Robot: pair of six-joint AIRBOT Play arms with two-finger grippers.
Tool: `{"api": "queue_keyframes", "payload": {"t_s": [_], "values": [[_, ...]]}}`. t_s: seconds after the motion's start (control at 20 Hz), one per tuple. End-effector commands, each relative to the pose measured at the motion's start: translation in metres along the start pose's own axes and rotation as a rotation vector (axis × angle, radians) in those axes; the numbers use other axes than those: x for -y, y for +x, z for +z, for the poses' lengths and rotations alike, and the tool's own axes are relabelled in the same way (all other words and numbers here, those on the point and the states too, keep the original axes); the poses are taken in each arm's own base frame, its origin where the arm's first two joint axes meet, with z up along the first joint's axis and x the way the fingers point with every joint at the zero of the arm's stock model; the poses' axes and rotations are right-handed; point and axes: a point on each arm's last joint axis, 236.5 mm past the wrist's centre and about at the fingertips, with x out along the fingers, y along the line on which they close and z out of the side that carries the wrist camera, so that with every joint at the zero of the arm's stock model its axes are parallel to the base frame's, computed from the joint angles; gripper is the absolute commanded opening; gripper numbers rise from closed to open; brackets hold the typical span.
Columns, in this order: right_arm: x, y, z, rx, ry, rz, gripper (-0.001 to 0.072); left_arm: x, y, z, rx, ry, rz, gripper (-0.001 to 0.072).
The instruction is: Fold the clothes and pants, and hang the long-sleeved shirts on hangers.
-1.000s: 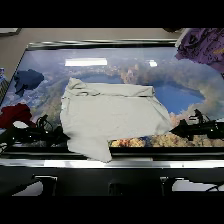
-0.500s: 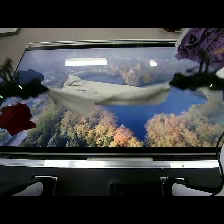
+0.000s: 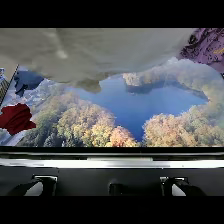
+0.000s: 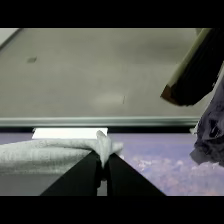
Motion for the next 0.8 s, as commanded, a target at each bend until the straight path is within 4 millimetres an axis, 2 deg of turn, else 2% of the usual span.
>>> {"api": "queue_keyframes", "payload": {"t_s": [0.0, 0.05, 0.15, 0.25, 0.35, 0.4, 0.5, 0.65, 0.75], "values": [[-0.007, -0.095, 0.046, 0.176, -0.03, -0.079, 0.0029, -0.002, -0.085, 0.017, 0.134, -0.044, 0.069, 0.0012], [-0.006, -0.109, 0.051, 0.2, -0.03, -0.095, 0.0029, -0.002, -0.101, 0.016, 0.147, -0.051, 0.079, 0.0012], [-0.004, -0.116, 0.051, 0.203, -0.035, -0.114, 0.0029, -0.005, -0.115, 0.009, 0.135, -0.053, 0.101, 0.0012], [0.001, -0.102, 0.038, 0.15, -0.027, -0.12, 0.003, -0.008, -0.11, 0.001, 0.098, -0.056, 0.113, 0.0012], [0.011, -0.069, 0.011, 0.044, -0.009, -0.126, 0.003, -0.014, -0.084, -0.01, 0.03, -0.064, 0.121, 0.0011], [0.018, -0.048, -0.008, -0.025, 0.012, -0.13, 0.003, -0.016, -0.063, -0.02, -0.027, -0.051, 0.113, 0.0011], [0.036, 0.003, -0.063, -0.207, 0.06, -0.144, 0.003, -0.025, -0.008, -0.054, -0.193, -0.033, 0.101, 0.0012], [0.064, 0.082, -0.17, -0.525, 0.128, -0.166, 0.003, -0.056, 0.088, -0.13, -0.483, -0.009, 0.12, 0.0012], [0.081, 0.129, -0.242, -0.703, 0.163, -0.177, 0.003, -0.08, 0.158, -0.198, -0.668, -0.014, 0.136, 0.0012]]}}
